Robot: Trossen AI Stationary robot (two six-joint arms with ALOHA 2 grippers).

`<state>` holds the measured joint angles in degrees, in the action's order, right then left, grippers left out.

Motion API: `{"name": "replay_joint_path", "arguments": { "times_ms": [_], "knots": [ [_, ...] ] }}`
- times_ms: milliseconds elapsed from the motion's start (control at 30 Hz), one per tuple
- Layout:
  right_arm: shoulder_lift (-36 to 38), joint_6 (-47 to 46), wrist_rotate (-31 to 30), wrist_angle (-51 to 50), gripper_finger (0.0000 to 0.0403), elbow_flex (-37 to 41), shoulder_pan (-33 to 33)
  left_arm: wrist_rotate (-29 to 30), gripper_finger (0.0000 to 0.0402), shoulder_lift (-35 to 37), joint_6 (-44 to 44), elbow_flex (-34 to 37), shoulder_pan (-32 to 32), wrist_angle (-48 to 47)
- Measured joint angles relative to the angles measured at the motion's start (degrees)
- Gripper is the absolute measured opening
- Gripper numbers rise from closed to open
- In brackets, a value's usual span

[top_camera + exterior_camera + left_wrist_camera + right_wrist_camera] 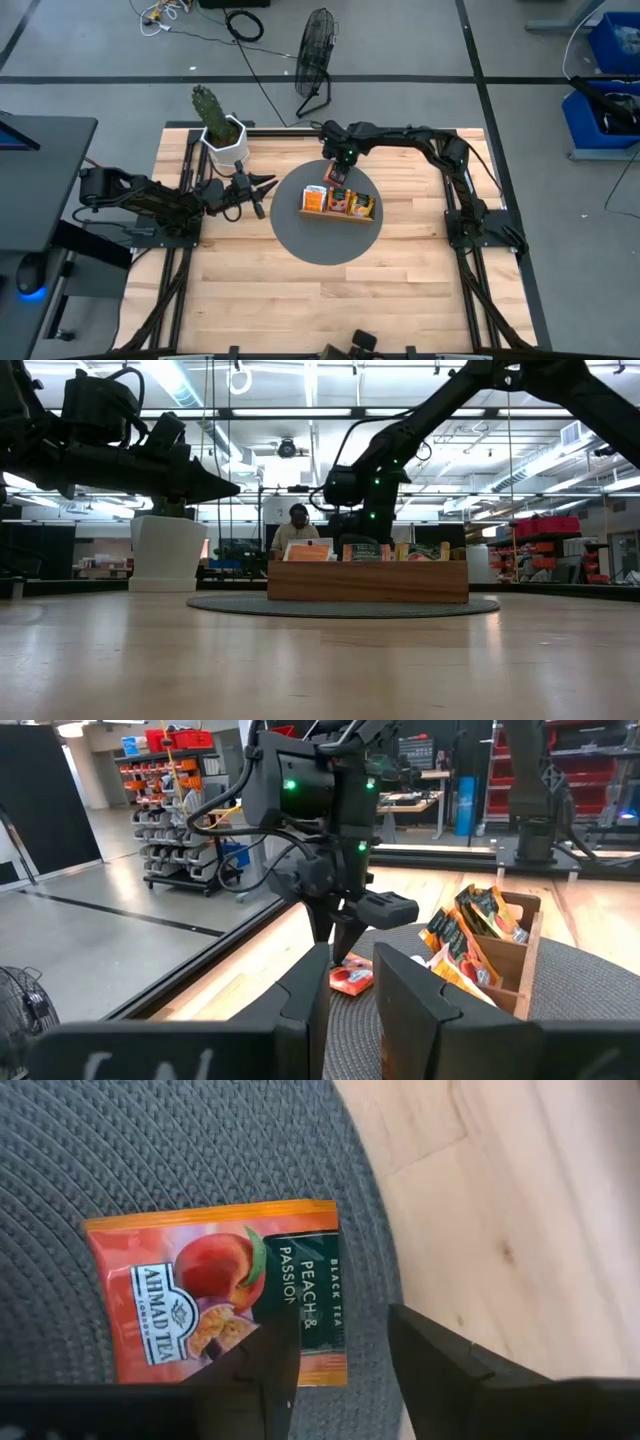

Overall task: Pick & Place Tea
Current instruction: Put the orange tea bag into the middle section of the wooden organizer

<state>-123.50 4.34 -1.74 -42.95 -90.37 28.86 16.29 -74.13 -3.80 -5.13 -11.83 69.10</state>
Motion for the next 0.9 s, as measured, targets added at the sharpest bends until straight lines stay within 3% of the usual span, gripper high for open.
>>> {"name": "replay_joint_path", "arguments": {
  "times_ms": [133,367,633,900],
  "knots": [
    [0.0,2.3,-3.5,0.5,0.0133,0.0,-1.4,0.0,0.0085,0.0,-0.3,0.0,0.0,0.0],
    [0.0,4.2,-3.2,1.9,0.001,0.0,-2.7,0.0,0.0085,0.0,-0.4,0.0,0.0,0.0],
    [2.2,3.9,-5.9,3.8,0.0002,0.0,-2.7,0.0,0.0085,0.0,-0.4,0.0,0.0,0.0],
    [3.5,1.8,7.2,0.0,0.0009,0.0,-1.6,0.0,0.0085,0.0,-0.4,0.0,0.0,0.0]
  ]
}}
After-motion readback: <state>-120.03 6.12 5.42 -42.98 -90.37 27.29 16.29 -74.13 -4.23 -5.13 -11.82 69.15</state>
